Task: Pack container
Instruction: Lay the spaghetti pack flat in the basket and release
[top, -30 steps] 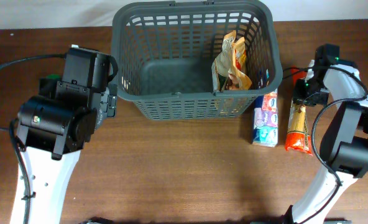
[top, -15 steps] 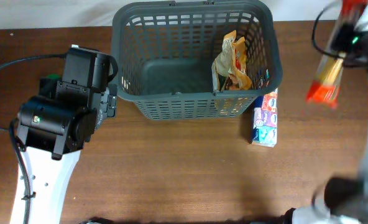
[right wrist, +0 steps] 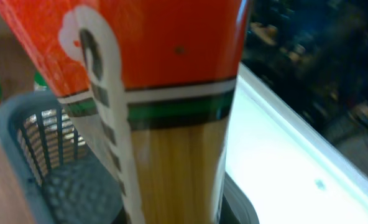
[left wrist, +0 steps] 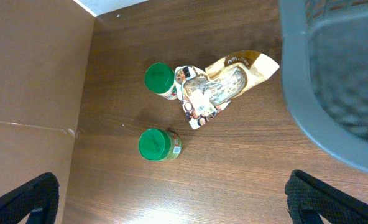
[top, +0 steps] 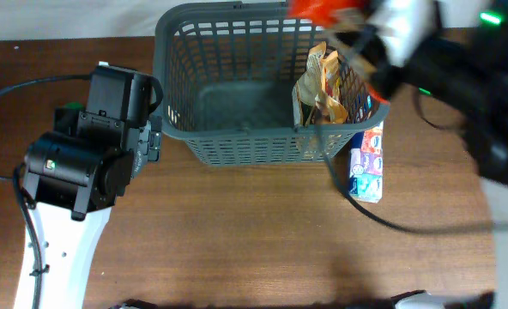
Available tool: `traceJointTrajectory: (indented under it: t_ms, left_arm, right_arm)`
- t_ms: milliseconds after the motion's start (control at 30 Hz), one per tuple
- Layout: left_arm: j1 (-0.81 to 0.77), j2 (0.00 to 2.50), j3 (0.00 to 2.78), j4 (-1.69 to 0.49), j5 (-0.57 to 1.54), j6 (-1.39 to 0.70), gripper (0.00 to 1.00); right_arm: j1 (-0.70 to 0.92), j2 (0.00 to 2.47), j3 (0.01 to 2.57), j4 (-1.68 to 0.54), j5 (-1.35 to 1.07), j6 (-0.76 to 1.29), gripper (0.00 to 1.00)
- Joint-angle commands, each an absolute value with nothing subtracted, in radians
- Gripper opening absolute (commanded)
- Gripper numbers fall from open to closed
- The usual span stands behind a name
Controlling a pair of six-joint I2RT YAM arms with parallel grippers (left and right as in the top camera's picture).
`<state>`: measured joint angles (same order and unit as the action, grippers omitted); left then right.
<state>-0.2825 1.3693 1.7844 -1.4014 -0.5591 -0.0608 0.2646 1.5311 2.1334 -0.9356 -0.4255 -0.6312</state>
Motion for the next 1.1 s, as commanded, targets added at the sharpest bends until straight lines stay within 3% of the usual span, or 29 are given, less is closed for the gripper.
traceJointTrajectory:
  t_ms: [0,167,767,900,1067]
  left_arm:
    - [-0.277,1.371,1.787,-1.399,-0.580,-0.060,0.99]
    - [-0.277,1.371,1.787,-1.399,-0.580,-0.060,0.99]
    - [-0.277,1.371,1.787,-1.399,-0.580,-0.060,0.99]
    - [-0.277,1.371,1.787,-1.399,-0.580,-0.060,0.99]
    - [-0.277,1.371,1.787,-1.399,-0.580,-0.060,0.99]
  right_arm:
    - [0.326,1.640,2.137,-0.872,-0.445,-0.821,0.04]
    - [0.386,1.824,2.137,-0.835,-0.445,-0.943,0.04]
    - [0.411,2.206,2.137,-0.746,-0.430,-0.922,0.04]
    - [0.410,2.252,2.137,-0.713,-0.361,-0.831,0.05]
    - [0.407,2.292,2.137,-0.685,-0.354,-0.732,0.26]
